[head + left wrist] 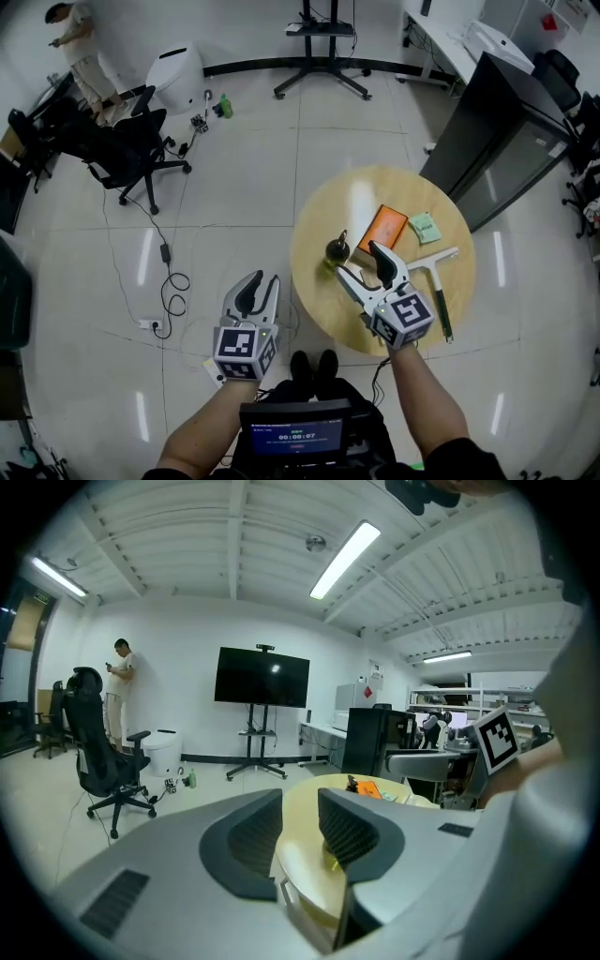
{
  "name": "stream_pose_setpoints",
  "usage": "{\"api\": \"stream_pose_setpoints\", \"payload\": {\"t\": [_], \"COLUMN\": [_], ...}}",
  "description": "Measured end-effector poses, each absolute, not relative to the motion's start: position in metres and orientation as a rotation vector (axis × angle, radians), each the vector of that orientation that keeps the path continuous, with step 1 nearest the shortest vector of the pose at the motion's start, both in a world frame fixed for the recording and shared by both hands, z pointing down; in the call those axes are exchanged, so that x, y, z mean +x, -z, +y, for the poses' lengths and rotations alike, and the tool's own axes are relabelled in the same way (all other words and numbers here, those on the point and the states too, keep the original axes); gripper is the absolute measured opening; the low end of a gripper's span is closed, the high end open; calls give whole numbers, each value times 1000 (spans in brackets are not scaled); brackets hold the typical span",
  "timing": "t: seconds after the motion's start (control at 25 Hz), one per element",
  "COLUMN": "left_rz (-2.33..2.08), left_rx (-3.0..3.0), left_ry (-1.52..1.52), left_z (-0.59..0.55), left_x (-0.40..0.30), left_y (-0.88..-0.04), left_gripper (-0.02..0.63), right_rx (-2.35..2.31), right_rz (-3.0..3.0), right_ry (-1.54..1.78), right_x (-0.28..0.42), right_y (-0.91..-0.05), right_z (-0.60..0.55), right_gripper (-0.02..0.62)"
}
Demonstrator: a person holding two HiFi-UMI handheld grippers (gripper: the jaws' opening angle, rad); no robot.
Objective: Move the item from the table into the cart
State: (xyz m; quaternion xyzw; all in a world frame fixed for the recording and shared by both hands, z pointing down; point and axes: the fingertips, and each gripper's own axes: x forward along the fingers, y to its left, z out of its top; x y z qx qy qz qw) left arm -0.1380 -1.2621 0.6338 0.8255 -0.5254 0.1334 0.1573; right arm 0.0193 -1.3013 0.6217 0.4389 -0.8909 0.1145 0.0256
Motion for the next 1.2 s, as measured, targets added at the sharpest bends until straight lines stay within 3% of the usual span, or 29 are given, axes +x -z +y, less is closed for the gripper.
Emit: {"api": "stream_pose_setpoints", "payload": {"t": [0.72, 1.2], "left_rz": [-1459, -1456], "left_rx": [2362, 2358], "left_ry": [-422, -406], "left_z": [-1283, -1290], "left_x": [-131, -129], "left_y": [-737, -784], "left_gripper": [127, 127], "right_rx": [1331, 1312], "right_rz": [-2693, -2758], "right_ry": [-331, -258], "right_x": [-7, -20], "right_y": [-748, -771], "right_z": [-1365, -1392], "right_gripper": [339, 337]}}
